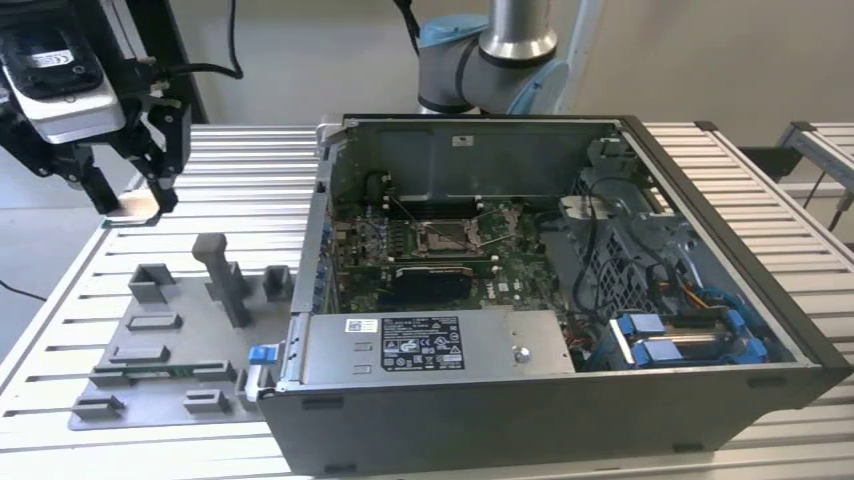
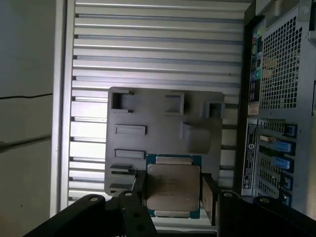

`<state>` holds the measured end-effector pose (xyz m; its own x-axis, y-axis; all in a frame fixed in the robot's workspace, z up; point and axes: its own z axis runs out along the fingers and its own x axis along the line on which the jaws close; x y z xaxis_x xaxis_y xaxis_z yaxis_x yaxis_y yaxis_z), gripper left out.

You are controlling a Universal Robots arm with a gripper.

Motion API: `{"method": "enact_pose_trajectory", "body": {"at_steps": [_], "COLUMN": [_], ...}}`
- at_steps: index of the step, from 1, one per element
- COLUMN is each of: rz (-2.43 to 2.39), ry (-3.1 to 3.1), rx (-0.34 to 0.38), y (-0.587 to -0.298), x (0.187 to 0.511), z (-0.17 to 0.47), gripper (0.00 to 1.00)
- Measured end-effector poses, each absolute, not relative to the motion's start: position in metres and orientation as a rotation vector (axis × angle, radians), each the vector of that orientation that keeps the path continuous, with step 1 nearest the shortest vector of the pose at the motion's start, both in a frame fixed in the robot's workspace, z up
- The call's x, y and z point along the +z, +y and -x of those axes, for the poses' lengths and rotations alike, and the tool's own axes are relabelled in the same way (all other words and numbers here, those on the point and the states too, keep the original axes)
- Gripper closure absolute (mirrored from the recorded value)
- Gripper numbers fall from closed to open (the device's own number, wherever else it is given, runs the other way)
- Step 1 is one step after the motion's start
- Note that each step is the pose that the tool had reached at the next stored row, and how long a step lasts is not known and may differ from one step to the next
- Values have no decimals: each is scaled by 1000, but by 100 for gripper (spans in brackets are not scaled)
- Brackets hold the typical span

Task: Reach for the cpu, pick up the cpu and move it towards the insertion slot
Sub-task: 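Pick up the cpu and move it towards the insertion slot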

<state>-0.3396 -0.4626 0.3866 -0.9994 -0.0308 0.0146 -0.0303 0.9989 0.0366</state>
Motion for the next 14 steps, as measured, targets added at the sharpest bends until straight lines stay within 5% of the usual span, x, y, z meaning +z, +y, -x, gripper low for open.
{"method": "enact_pose_trajectory", "body": {"at_steps": [14], "rz": [-58], "ry": [-3125], "rx": [-57], "y": [-462], "x": [387], "z": [291], "gripper": [100]}}
